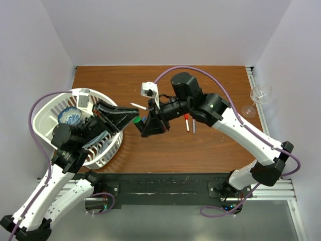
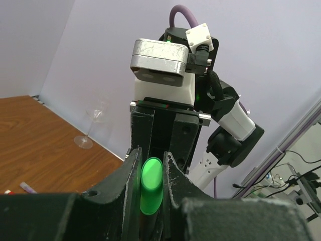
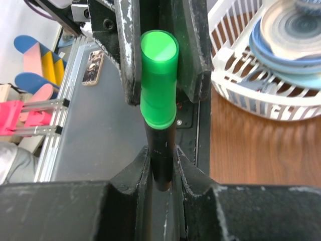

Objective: Insert the pens into the pen caps

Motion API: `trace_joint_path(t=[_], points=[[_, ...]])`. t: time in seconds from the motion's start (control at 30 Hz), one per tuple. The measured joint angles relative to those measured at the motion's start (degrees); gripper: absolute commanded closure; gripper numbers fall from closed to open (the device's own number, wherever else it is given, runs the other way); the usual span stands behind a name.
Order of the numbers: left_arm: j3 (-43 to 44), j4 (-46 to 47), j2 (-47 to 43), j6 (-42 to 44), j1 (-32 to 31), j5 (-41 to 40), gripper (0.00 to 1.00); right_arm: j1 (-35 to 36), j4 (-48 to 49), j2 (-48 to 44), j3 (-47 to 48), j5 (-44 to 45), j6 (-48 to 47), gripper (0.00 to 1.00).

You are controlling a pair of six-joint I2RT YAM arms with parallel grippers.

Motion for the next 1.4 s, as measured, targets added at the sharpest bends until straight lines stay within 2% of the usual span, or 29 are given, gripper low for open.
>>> trace_joint_path(t=[0.37,0.53,0.87,1.2,1.4], points=[[4.5,-3.5,2.7,5.3,-0.1,0.5,1.0,-0.1,-0.9,1.9,3.6,0.5,-2.9,1.0],[3.4,-3.9,2.7,6.4,-0.2,1.4,1.0,-0.1,-7.6,4.0,6.7,0.9,-7.9,1.0],[5.4,-10.3,3.2,10.9,-0.6,1.6,1.0,-0.1,-9.9,4.3,6.4,2.3,-11.2,1.0],[15.1,-15.1,12.4,10.3,-3.1,4.9,1.0,-1.4,17.0,-10.3,-18.3,4.2,-2.0,1.0],[19.8,-19.5,15.7,11.3,-3.1,5.7,1.0,-1.9,24.3,-13.4,-23.8,6.8,1.0,1.0]])
